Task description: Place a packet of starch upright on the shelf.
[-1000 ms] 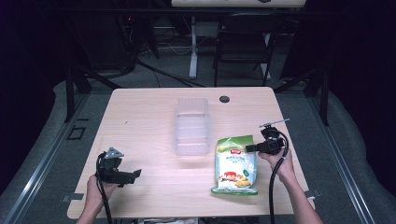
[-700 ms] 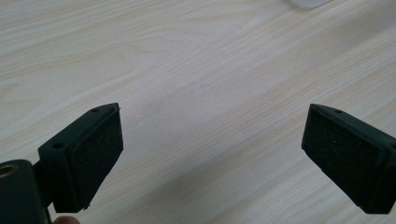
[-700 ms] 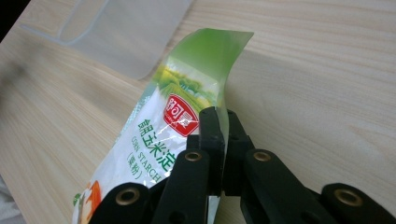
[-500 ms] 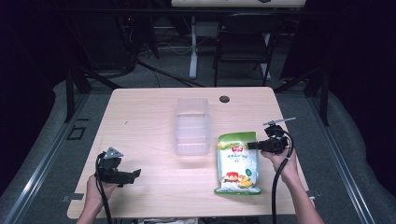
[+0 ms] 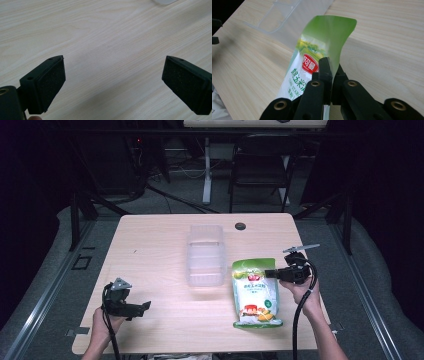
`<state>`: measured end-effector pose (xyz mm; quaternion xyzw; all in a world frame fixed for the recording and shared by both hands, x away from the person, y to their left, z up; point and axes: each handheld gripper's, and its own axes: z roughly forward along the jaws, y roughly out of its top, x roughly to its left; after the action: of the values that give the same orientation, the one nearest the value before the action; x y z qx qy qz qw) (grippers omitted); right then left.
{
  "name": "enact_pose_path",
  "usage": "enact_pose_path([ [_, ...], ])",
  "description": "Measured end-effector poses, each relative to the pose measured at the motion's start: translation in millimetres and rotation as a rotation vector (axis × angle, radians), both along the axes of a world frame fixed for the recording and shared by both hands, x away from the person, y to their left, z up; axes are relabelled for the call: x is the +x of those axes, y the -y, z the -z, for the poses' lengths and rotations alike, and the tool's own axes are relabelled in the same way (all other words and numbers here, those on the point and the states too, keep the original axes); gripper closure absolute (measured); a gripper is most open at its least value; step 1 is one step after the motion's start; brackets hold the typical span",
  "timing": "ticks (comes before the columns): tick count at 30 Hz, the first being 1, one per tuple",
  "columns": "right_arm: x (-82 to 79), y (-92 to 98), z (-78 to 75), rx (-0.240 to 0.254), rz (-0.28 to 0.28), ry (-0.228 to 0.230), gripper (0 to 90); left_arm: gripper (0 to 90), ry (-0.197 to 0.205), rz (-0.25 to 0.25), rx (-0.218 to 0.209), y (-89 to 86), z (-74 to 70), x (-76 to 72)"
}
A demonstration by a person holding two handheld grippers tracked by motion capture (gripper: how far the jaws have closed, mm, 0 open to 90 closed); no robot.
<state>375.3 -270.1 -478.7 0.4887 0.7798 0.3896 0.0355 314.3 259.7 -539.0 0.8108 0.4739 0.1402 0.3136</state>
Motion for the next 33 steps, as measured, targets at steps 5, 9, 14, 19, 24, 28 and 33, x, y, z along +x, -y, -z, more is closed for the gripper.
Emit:
enact_pose_path([
  [5,-1.9,-1.3,-6.0,-0.005,-0.011,0.008,90.0,5.1,0.000,0.000,0.001,0.2,0.0,0.1],
  [9,-3.7,-2.0,-10.6,0.000,-0.011,0.023,90.0,5.0,0.003,0.000,0.000,0.1,-0.1,0.2],
  [14,-6.5,-4.3,-18.5,-0.013,-0.015,0.047,90.0,5.0,0.002,-0.004,0.000,0.5,0.1,0.2],
  [19,-10.2,-7.0,-26.3,-0.016,-0.026,0.066,90.0,5.0,0.003,-0.004,-0.002,0.5,0.0,0.0],
  [24,-14.4,-11.3,-34.3,-0.033,-0.040,0.098,90.0,4.9,0.002,0.004,0.001,0.9,0.1,0.5],
  [28,-17.5,-13.9,-41.7,-0.030,-0.048,0.124,90.0,4.8,0.001,0.008,0.005,1.4,0.3,1.0],
  [33,-19.1,-16.6,-49.7,-0.046,-0.059,0.154,90.0,4.4,0.001,0.009,-0.001,1.1,0.2,1.3],
])
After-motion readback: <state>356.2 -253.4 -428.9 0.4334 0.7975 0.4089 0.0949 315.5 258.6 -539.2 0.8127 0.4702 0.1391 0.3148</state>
